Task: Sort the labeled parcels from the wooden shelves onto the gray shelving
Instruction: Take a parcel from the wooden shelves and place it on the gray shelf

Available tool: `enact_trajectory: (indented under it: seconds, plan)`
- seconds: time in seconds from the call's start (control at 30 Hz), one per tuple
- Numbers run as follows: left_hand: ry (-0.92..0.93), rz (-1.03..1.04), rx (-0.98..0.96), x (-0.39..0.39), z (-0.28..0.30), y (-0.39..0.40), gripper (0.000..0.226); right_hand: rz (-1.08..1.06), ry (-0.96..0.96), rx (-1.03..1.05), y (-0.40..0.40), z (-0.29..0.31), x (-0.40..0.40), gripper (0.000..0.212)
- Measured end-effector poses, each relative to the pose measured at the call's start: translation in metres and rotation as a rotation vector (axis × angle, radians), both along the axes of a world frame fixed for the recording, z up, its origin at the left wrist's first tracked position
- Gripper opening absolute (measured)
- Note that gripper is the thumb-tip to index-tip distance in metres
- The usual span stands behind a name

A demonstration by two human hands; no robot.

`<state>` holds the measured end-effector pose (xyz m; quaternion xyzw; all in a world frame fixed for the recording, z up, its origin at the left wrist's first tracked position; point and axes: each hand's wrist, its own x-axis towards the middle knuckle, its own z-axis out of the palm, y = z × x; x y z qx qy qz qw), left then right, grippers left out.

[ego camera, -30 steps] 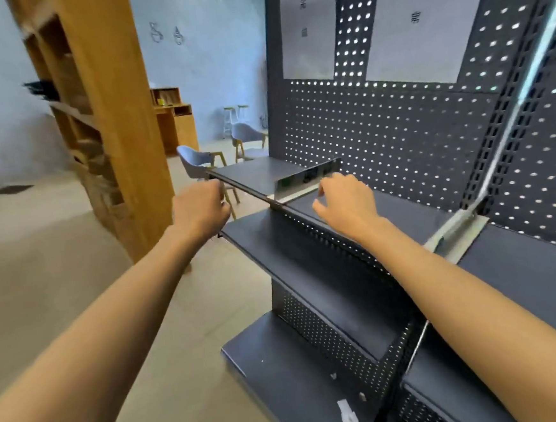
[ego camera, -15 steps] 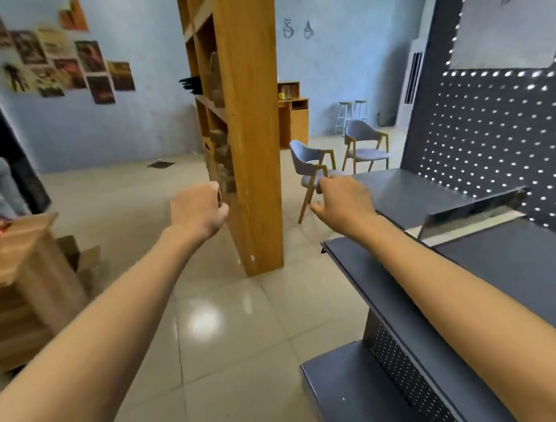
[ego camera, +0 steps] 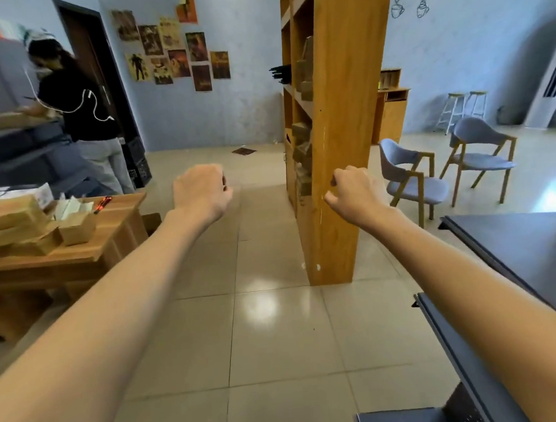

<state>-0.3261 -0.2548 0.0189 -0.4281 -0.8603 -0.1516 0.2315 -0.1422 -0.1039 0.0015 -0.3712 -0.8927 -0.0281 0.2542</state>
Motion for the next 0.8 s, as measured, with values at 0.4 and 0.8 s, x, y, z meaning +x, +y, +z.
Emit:
enact_trajectory:
  seconds: [0.4,0.8]
  plan:
    - [-0.023,-0.035,0.012,-0.197,-0.011,0.141,0.016,-0.022,-0.029,0.038,0.122,0.005,-0.177,0.022]
    - [-0.006,-0.107,0.02,-0.363,-0.011,0.284,0.018,-0.106,-0.058,0.05,0.249,0.003,-0.331,0.021]
